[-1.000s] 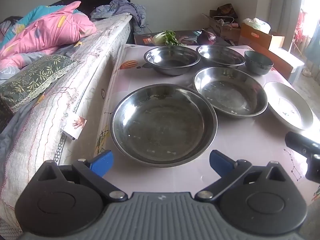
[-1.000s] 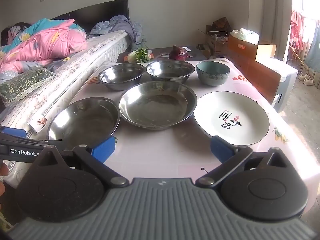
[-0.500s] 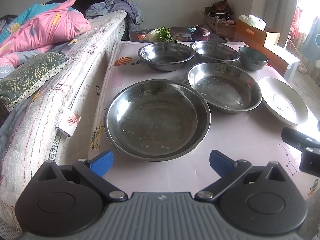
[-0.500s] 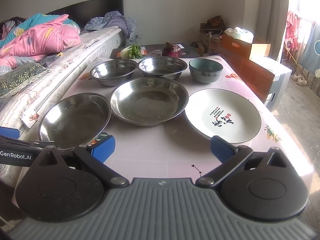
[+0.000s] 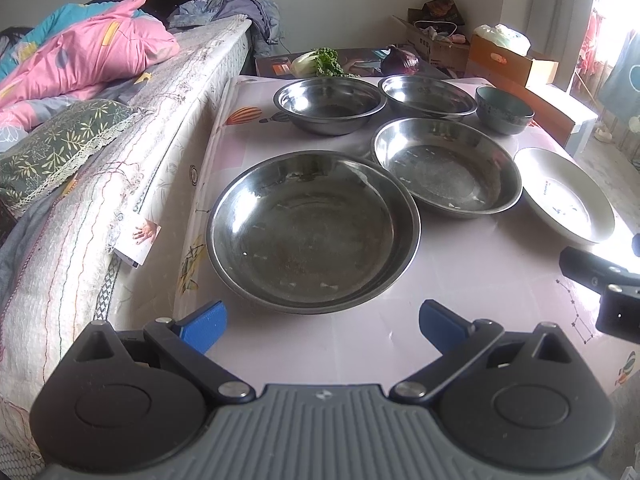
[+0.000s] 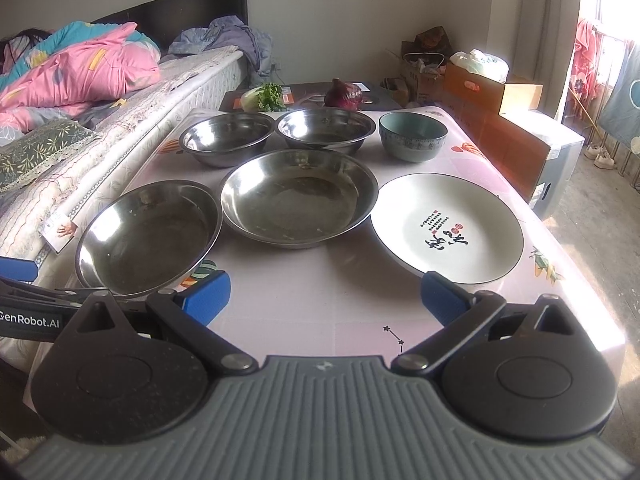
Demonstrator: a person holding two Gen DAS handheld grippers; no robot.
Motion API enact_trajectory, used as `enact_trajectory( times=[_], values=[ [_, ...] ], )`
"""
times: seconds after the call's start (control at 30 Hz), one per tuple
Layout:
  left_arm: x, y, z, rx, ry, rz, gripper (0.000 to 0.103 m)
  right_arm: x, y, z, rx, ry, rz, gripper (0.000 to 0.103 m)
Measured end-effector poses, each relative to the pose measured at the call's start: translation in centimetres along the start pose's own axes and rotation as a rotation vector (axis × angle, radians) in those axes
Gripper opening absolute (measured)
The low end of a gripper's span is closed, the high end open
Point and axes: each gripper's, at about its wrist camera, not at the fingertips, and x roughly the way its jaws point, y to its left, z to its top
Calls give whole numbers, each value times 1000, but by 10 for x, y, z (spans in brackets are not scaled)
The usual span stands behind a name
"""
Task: Organize plates and bowls
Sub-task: 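Move both tools toward the steel bowls on the table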
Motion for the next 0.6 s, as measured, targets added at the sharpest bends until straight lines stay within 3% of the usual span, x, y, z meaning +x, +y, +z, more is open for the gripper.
enact_trajectory(
  times=[0.6],
  values=[
    [1, -2, -3, 34, 15, -20, 103, 2, 4, 2, -23, 17, -5, 102]
  ],
)
